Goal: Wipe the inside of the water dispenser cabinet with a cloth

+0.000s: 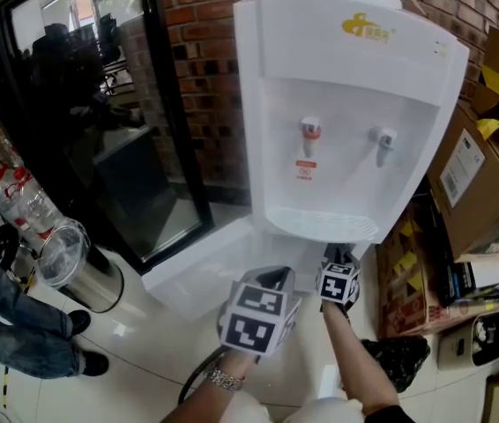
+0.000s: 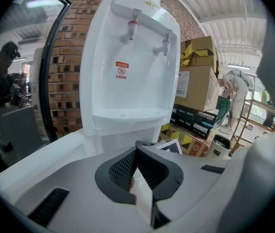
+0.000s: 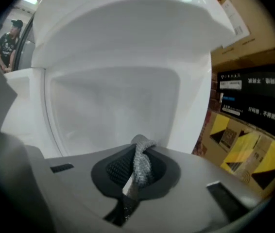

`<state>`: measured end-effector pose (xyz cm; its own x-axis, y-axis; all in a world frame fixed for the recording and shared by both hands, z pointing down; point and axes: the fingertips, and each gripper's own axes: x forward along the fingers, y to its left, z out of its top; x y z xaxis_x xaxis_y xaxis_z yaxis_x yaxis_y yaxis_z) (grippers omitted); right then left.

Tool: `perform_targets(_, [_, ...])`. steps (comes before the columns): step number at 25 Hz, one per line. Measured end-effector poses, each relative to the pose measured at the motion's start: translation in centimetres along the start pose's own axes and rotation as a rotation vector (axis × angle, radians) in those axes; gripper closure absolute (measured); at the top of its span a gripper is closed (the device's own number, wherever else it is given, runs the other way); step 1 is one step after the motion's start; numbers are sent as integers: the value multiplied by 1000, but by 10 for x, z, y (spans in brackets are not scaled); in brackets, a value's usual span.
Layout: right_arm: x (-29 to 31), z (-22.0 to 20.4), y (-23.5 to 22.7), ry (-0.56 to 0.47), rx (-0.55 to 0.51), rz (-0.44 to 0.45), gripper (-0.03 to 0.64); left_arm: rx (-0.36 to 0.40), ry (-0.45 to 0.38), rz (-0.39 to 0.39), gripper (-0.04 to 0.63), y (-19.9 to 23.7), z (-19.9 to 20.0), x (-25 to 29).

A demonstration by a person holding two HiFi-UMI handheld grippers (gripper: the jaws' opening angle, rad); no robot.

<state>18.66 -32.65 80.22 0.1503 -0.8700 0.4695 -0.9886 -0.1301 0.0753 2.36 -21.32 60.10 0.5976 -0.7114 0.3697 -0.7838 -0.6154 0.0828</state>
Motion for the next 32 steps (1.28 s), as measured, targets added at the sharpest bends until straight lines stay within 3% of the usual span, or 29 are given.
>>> perform_targets(5, [16,-49,3,125,11,24,608,-2,-2,-2,592,1,-1,0])
perform_targets(8, [19,-53,13,129,26,64,607,-5,-3,0,594,4,-1,0])
perform_targets(11, [24,-41,45,84,40,196,607,-9,-3,3,594,7,-2,1])
perform_targets(15, [37,-44,104,113,15,391,609,-7,6,8,594,10,-5,4])
perform_targets(20, [57,-49,147,147,27,487,608,-4,28,26,594,18,-11,4])
perform_targets(24, [79,-77,136,219,13,436,608,-1,36,33,594,20,-13,1])
perform_targets(32, [75,-64,33,176,66,87,607,0,25,24,594,16,-8,7])
